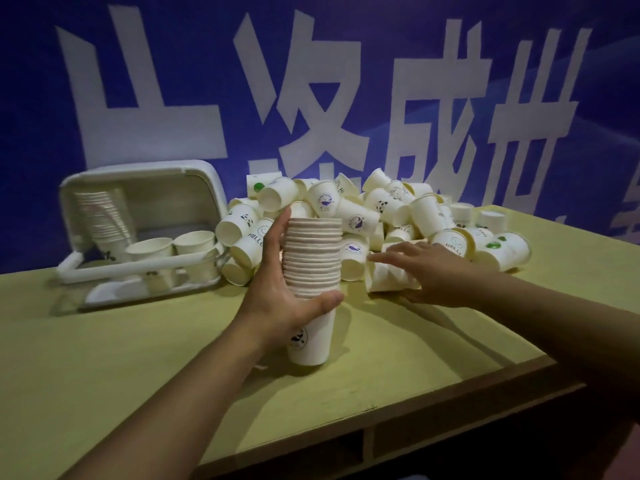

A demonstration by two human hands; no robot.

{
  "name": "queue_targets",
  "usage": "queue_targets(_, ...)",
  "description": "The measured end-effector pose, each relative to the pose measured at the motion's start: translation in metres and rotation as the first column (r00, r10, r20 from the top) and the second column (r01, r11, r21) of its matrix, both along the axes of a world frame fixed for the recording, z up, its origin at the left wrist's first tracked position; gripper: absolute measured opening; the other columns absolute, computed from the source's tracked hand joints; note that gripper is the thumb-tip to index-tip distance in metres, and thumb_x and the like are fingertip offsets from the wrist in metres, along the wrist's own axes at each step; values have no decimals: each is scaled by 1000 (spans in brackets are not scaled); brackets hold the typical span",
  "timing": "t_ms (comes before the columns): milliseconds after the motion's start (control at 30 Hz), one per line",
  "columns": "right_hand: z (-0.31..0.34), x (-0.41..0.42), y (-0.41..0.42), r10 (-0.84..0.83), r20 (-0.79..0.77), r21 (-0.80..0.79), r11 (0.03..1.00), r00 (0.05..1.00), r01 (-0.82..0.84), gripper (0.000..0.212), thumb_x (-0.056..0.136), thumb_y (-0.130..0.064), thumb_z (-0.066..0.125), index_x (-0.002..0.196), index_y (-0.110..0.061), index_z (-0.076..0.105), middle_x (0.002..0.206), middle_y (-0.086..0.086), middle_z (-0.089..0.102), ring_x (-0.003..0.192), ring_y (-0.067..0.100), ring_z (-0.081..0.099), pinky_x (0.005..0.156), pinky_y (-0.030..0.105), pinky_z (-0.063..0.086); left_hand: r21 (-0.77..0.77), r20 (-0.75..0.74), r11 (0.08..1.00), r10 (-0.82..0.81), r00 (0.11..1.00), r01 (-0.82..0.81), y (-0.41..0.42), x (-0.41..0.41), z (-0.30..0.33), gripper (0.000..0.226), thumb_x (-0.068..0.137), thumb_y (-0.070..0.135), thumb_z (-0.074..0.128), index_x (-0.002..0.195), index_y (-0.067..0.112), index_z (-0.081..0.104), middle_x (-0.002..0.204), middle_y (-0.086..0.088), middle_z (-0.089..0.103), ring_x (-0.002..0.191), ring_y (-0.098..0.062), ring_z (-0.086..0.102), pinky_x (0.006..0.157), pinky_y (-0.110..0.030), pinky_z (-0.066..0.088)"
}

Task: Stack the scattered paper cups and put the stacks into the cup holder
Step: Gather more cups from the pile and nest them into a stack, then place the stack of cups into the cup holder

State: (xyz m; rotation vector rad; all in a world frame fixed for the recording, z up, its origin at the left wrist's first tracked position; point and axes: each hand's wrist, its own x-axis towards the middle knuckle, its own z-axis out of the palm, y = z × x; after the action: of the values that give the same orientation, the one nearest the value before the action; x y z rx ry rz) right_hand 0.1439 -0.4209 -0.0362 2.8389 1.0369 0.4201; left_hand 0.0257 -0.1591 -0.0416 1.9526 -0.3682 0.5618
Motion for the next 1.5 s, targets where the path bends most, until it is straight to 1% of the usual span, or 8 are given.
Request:
queue_targets(133,6,7,11,10,23,-57,998,1000,-9,80,83,-56,67,145,-51,18,149,-3,38,127,21,44,100,37,42,41,-24,999,-3,1000,4,13,-10,3,123,66,24,92,127,82,2,135,25,41,109,9,56,75,-11,52)
queue_targets(233,21,0,16,33,-141,303,953,989,11,78,80,-39,78,139,-48,28,139,1,46,107,16,54,81,26,50,84,-54,996,-15,998,20,23,-16,7,126,65,22,93,131,79,2,127,35,40,106,18,55,75,-8,52)
queue_targets(333,49,-20,34,282,-216,832,555,935,25,74,82,-19,77,135,-44,32,129,7,49,99,18,61,74,29,57,134,-81,990,-28,996,39,29,-21,11,127,66,20,93,132,77,0,124,35,40,102,22,53,72,-5,50)
queue_targets(500,78,-57,90,503,-143,969,248,852,17,69,82,-28,74,131,-49,30,120,-2,53,108,20,60,81,37,59,168,-97,985,-22,995,39,35,-26,14,129,66,20,93,128,81,-3,125,34,40,101,19,56,72,-7,51)
queue_targets(867,49,-80,195,629,-133,956,285,766,-68,21,98,-31,54,116,-38,63,117,-26,62,105,-2,60,85,28,52,100,-17,962,256,967,-253,97,-51,16,150,64,19,95,129,72,-29,158,12,21,136,-7,38,104,-31,42)
queue_targets(1000,39,-71,232,661,-176,949,311,729,-52,24,99,-26,52,118,-37,64,116,-22,64,103,0,61,82,27,55,147,-34,937,326,945,-318,136,-58,17,130,63,16,94,132,70,-4,139,14,42,115,0,57,85,-10,50)
queue_targets(1167,6,-48,277,700,-369,921,364,612,139,28,98,-17,55,124,-24,60,96,4,66,77,14,64,65,28,54,161,25,866,476,879,-473,175,-57,38,124,62,21,93,139,56,3,144,3,39,120,-18,55,96,-39,54)
queue_targets(1500,-47,-22,295,704,-480,877,383,524,289,23,96,-3,51,108,-17,66,58,-3,60,68,22,58,64,39,54,113,286,681,675,680,-723,217,5,87,126,63,35,94,144,49,-2,148,1,38,114,-18,60,91,-44,57)
